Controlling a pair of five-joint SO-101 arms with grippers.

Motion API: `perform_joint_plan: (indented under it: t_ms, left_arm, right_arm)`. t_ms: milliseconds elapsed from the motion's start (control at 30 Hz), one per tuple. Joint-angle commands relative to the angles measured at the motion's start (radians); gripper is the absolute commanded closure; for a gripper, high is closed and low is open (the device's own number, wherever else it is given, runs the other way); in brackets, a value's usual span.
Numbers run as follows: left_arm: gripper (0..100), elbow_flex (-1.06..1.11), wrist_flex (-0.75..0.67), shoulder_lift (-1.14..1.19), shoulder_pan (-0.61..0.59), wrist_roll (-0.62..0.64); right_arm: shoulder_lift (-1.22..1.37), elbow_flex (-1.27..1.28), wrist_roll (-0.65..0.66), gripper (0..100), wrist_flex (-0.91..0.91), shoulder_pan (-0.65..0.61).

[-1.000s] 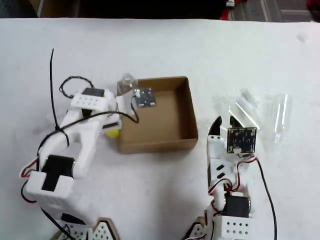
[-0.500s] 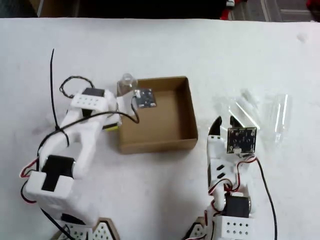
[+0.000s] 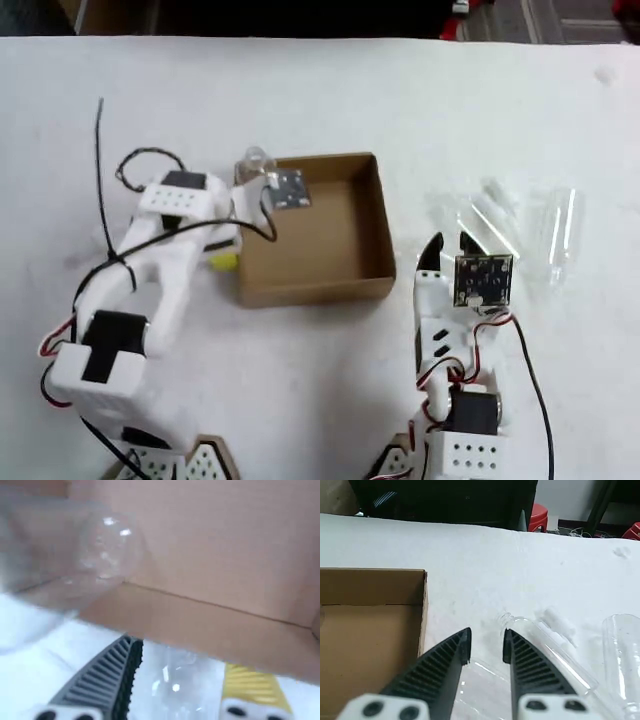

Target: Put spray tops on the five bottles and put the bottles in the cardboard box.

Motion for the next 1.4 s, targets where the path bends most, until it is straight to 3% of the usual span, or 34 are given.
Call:
perform_joint_plan:
  t_ms: [0,333,833,1067,1367]
  left_arm:
    - [79,-0.058,0.009,-0.004,-0.028,-0.006]
    - [87,-0.058,0.038,-0.002,0.012,-0.006]
    - [86,-0.057,0.040,-0.001,0.004,-0.006]
    - [74,-0.032,0.032,-0.002,0.002,-0.006]
    - [81,-0.041,0.031,0.036,-0.013,-0.046]
  right_arm:
    - [-0.005,0.008,0.014,90.3,-0.024,0.005]
    - [-0.005,0.008,0.014,90.3,-0.022,0.005]
    - [-0.005,0.008,0.014,90.3,-0.022,0.005]
    - [-0.005,0.008,0.014,90.3,-0.022,0.005]
    - [-0.005,0.008,0.014,90.3,-0.022,0.005]
